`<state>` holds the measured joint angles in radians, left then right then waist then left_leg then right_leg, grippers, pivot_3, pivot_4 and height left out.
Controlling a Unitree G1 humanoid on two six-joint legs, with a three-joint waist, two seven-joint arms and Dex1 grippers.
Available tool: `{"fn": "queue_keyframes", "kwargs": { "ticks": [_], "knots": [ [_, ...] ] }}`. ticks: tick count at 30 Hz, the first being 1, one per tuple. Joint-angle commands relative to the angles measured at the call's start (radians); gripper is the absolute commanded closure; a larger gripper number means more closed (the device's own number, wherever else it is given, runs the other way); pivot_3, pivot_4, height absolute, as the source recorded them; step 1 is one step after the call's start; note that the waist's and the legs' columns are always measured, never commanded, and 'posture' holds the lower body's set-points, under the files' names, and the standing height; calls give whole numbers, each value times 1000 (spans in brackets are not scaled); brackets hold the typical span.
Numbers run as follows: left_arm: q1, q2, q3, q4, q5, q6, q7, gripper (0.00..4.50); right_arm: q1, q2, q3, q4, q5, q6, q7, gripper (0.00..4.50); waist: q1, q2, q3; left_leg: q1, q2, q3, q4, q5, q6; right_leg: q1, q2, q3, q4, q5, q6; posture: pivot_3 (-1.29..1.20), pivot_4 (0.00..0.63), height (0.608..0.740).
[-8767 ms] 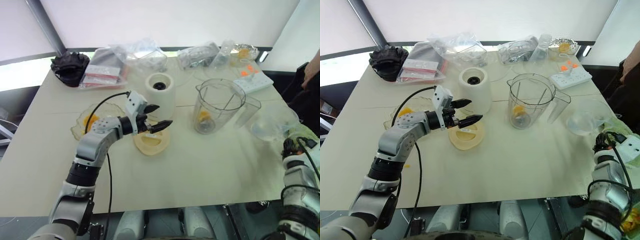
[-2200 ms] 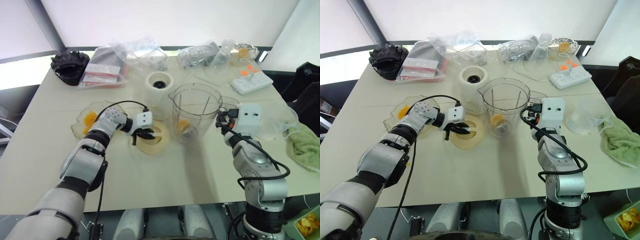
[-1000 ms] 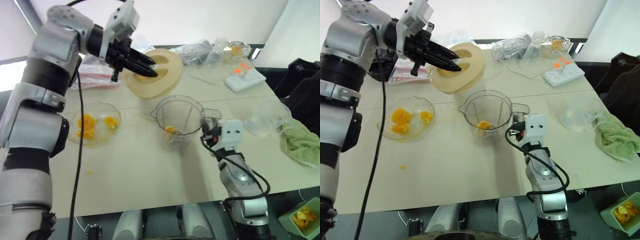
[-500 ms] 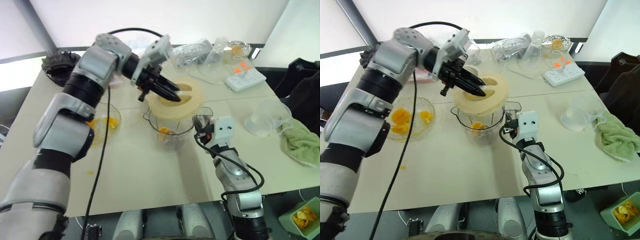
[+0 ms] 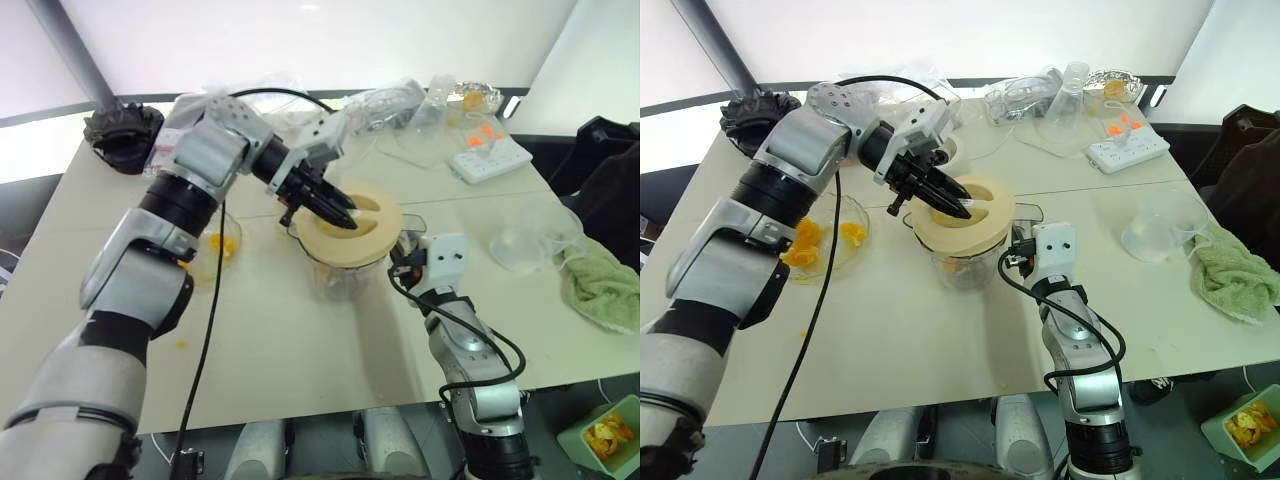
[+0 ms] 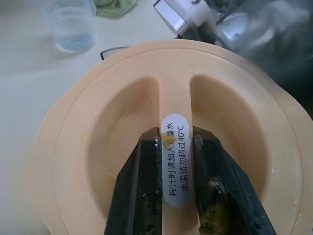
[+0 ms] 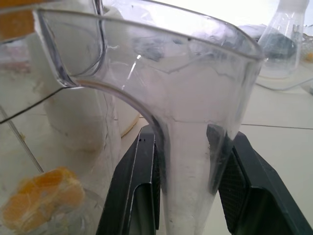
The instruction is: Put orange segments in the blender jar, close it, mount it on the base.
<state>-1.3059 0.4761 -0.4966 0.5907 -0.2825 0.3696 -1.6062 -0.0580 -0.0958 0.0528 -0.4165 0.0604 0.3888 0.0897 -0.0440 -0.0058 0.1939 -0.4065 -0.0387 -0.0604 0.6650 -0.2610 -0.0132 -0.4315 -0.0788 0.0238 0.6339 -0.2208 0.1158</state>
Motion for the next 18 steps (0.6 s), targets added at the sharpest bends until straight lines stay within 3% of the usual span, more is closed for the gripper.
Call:
{"fn": "queue_keyframes", "kwargs": {
  "ticks": [1, 9, 18],
  "knots": [
    [26, 0, -13, -19, 78, -34, 3, 4216, -18, 11, 1, -23, 0, -29, -4, 3530, 1, 0, 0, 0, 0, 0, 0, 0, 0, 0, 0, 0, 0, 0, 0, 0, 150, 740],
    [71, -13, -9, -28, 208, -84, 84, 4216, -28, 20, 7, -9, -2, -34, -5, 3530, 2, 0, -2, 4, 0, 0, 0, 0, 0, 4, 0, 0, 0, 0, 0, 0, 150, 740],
    [196, 23, -19, -205, 279, 119, 193, 4216, -54, 16, 3, -1, -3, -29, 2, 3530, 2, -1, -5, 20, 1, -1, -2, -1, 1, 22, 0, 0, -3, -1, 0, 0, 150, 740]
  ]
}}
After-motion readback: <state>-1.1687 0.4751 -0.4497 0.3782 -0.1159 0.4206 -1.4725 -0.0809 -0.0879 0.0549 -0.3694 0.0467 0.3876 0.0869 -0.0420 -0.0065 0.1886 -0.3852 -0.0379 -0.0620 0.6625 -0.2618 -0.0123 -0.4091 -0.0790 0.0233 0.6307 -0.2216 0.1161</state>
